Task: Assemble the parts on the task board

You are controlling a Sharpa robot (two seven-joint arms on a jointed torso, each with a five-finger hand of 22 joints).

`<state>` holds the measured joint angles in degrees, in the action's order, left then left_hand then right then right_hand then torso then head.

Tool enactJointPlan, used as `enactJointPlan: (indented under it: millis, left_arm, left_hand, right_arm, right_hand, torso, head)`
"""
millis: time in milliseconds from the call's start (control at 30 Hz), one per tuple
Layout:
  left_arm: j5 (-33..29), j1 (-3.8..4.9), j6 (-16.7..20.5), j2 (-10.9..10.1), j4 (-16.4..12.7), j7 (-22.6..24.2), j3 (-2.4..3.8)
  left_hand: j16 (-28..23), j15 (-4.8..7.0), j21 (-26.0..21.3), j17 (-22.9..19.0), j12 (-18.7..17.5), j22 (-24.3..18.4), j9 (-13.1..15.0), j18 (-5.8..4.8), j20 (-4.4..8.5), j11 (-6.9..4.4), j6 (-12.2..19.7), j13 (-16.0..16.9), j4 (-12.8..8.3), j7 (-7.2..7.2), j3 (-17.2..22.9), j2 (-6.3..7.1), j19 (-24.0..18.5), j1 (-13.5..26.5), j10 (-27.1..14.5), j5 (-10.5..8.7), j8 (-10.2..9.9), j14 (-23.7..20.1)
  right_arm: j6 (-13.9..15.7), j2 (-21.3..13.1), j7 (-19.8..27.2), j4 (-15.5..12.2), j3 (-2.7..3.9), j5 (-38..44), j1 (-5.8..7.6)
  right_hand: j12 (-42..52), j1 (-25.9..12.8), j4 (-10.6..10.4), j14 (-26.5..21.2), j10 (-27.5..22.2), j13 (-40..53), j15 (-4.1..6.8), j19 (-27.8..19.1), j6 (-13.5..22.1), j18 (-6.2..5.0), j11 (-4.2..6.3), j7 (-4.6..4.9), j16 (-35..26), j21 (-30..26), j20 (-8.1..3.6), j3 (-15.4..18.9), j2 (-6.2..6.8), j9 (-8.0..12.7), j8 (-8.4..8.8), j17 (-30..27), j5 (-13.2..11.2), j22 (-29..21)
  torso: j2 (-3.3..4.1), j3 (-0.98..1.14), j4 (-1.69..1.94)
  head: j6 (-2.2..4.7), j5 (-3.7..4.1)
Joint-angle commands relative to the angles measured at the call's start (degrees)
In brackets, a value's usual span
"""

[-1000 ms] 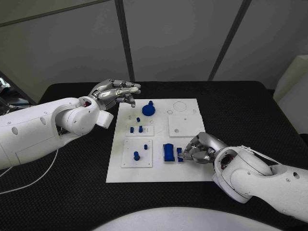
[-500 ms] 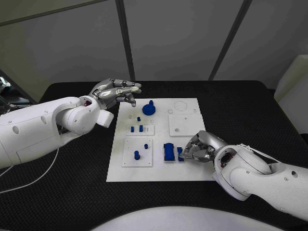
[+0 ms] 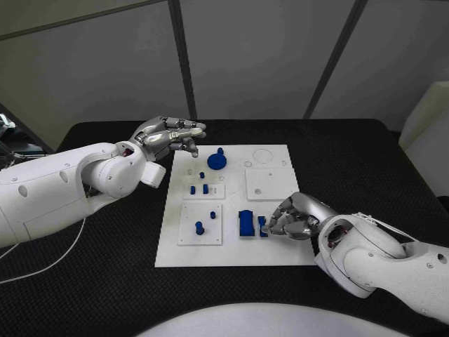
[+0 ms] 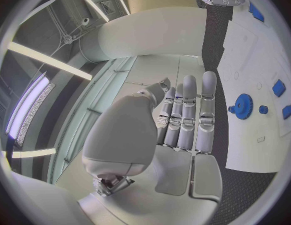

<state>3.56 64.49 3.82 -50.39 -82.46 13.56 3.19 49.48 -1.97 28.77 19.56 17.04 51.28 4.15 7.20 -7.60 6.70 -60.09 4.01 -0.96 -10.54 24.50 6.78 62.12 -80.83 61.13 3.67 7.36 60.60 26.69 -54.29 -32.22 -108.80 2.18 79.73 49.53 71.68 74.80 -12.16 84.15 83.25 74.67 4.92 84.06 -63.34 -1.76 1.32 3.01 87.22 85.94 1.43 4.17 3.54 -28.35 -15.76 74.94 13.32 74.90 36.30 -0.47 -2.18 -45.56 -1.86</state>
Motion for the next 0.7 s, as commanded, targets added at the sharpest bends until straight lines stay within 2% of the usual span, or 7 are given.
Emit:
enactJointPlan:
  millis: [33,233,333,367,500,600,700]
  left_arm:
    - [0.1,0.08,-0.8,0.0,0.0,0.6,0.03]
    - [-0.4,0.05,1.5,0.5,0.3,2.9,-0.24]
    - [-1.6,0.03,3.5,1.2,0.8,4.7,-0.64]
    - [-2.1,0.03,4.2,1.5,1.1,5.4,-0.79]
    - [-4.1,-0.09,6.6,3.4,3.4,8.1,-1.24]
    - [-6.5,-0.31,8.6,6.4,7.3,10.8,-1.38]
    - [-8.8,-0.58,10.7,8.6,10.5,13.4,-1.39]
  left_hand:
    - [-0.3,-0.26,0.1,-0.1,0.3,0.1,0.0,3.23,0.01,-0.08,0.4,-0.1,0.1,0.07,0.0,-0.21,-0.4,0.3,-0.5,0.11,-0.1,-0.2]
    - [-1.7,-0.80,-1.7,-1.1,0.4,-0.6,0.0,2.94,-0.52,-0.01,0.4,-0.1,0.4,0.39,-0.2,0.12,-4.3,1.3,-0.9,0.10,0.1,-2.5]
    - [-4.4,-1.28,-3.6,-2.6,0.8,-1.3,0.1,2.75,-1.08,-0.02,0.2,0.0,0.6,0.58,-0.3,0.07,-7.9,1.7,-0.4,0.08,0.4,-4.5]
    - [-5.7,-1.56,-4.4,-3.3,0.8,-1.8,0.1,2.60,-1.36,0.03,0.0,-0.1,0.7,0.63,-0.4,0.11,-9.3,2.0,-0.4,0.09,0.5,-5.3]
    - [-11.4,-2.50,-8.3,-6.3,-0.3,-4.5,0.0,2.61,-2.65,0.51,0.3,-0.3,1.3,0.33,-0.6,0.17,-13.8,2.5,-0.5,0.03,0.3,-6.0]
    - [-16.0,-3.07,-10.1,-8.4,-2.0,-6.5,-0.1,2.99,-3.63,0.90,0.7,-0.4,1.6,0.18,-0.5,0.18,-14.7,2.5,-0.9,0.04,-0.2,-5.7]
    - [-21.0,-3.72,-12.0,-10.3,-4.0,-8.6,-0.2,3.17,-4.46,1.36,1.4,-0.4,1.7,0.11,-0.3,0.13,-15.6,2.4,-1.6,0.00,-1.0,-5.6]
  right_arm:
    - [-2.0,-1.1,11.0,-0.5,0.15,-6.4,0.92]
    - [-2.3,-1.3,27.6,4.7,0.27,-23.9,4.89]
    - [-3.3,-0.2,35.6,9.8,0.29,-35.4,7.33]
    - [-3.8,0.5,37.7,11.8,0.30,-38.7,8.16]
    - [-5.8,4.0,44.1,20.0,0.32,-48.1,10.18]
    - [-6.5,7.8,48.5,27.5,0.36,-51.9,10.91]
    - [-6.9,11.6,51.7,34.6,0.41,-55.0,11.24]
  right_hand:
    - [-2.9,-0.7,-0.2,4.4,-1.6,2.4,-0.37,2.0,1.6,-0.07,-0.44,0.44,-1.2,-2.5,0.24,1.0,0.10,0.3,0.50,8.8,1.1,9.6]
    - [-18.0,4.5,1.4,1.4,-8.9,-7.3,-1.89,-5.9,5.3,-3.39,-2.30,2.72,-9.6,-16.5,1.69,-0.1,-2.90,2.8,5.02,-2.0,-0.3,-1.6]
    - [-37.5,8.0,2.7,-3.2,-18.0,-21.0,-2.51,-14.8,5.4,-6.83,-3.08,3.28,-23.6,-34.0,2.35,-1.0,-3.73,4.2,7.11,-16.7,-1.5,-15.3]
    - [-40.8,8.8,2.7,-7.2,-20.3,-23.5,-3.00,-20.9,6.2,-8.65,-3.46,4.08,-33.0,-45.2,2.69,-1.5,-4.19,4.7,7.99,-25.9,-2.0,-23.8]
    - [-56.9,12.4,1.4,-16.1,-21.1,-41.0,-6.13,-27.2,8.0,-8.50,-7.20,6.63,-57.2,-59.0,5.94,-3.9,-5.05,7.6,11.61,-42.0,-4.0,-33.7]
    - [-62.3,13.9,1.2,-16.2,-19.5,-49.9,-7.16,-26.4,7.0,-8.80,-7.49,6.39,-65.5,-64.5,6.90,-5.2,-4.04,9.5,12.25,-47.0,-4.2,-38.8]
    - [-65.7,14.4,0.8,-18.3,-18.4,-57.0,-8.48,-28.1,7.7,-8.66,-8.29,6.87,-73.4,-70.9,8.43,-6.9,-3.40,12.1,12.33,-52.1,-4.3,-44.1]
  torso:
    - [-0.12,-0.01,-0.03]
    - [-0.87,-0.23,-0.19]
    - [-1.58,-0.47,-0.17]
    - [-1.90,-0.60,-0.12]
    - [-3.24,-1.14,-0.22]
    - [-4.08,-1.56,0.22]
    - [-4.66,-1.85,-0.04]
  head:
    - [0.38,0.10]
    - [1.90,0.68]
    - [3.31,1.23]
    - [3.74,1.45]
    - [5.08,1.88]
    - [6.32,2.48]
    - [7.41,2.00]
